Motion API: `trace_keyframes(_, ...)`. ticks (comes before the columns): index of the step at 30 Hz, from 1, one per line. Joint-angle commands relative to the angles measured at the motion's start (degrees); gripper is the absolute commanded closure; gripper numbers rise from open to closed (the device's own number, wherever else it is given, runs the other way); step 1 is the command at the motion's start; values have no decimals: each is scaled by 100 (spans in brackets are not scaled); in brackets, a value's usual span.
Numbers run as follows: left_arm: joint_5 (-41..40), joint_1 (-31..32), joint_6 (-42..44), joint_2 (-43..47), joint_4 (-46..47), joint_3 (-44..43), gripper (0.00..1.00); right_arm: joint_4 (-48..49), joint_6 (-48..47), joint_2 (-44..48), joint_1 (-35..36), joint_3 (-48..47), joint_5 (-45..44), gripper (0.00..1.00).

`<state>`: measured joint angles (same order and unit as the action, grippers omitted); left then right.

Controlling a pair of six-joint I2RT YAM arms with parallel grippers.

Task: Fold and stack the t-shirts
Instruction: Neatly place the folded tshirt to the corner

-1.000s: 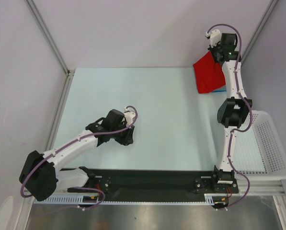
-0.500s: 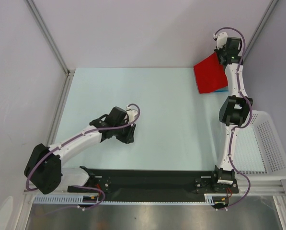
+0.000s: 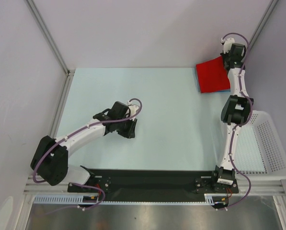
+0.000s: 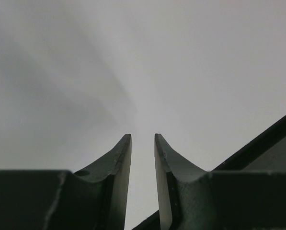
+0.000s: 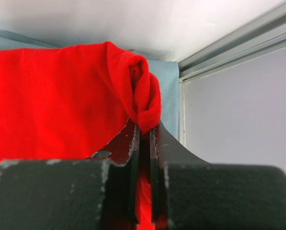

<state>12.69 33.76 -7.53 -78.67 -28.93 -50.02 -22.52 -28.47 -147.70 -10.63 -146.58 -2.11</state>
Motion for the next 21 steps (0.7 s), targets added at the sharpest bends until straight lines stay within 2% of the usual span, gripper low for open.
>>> trace_keyframes(1, 173, -45, -56, -156, 45, -341, 69, 600, 122, -118, -44, -55, -44, 100)
trace_keyframes(5, 190, -80, -64, -280, -25, -473, 69, 644, 123, -241, -53, 7, -184, 100)
trace_keyframes(6, 190, -80, -64, -306, -43, -535, 69, 722, 96, -259, -53, 16, -289, 95)
trace_keyframes(7, 199, -80, -73, -315, -51, -553, 69, 784, 35, -294, -53, 94, -421, 87)
trace_keyframes(8, 190, -80, -64, -315, -78, -570, 70, 889, -174, -321, -44, 164, -770, 70)
trace_keyframes(11, 216, -80, -64, -219, -200, -597, 70, 1443, -571, -242, -44, 429, -1491, 37)
trace_keyframes(13, 199, -80, -56, -96, -280, -588, 70, 1636, -625, -137, -53, 420, -1678, 27)
trace_keyframes(14, 173, -80, -64, 61, -367, -570, 70, 1663, -581, -23, -53, 350, -1705, 18)
trace_keyframes(17, 68, -80, -56, 369, -473, -483, 71, 1444, -326, 241, 52, 245, -1564, 14)
trace_keyframes(21, -29, -80, -108, 984, -544, -386, 70, 1050, -414, 969, 744, 437, -1740, 11)
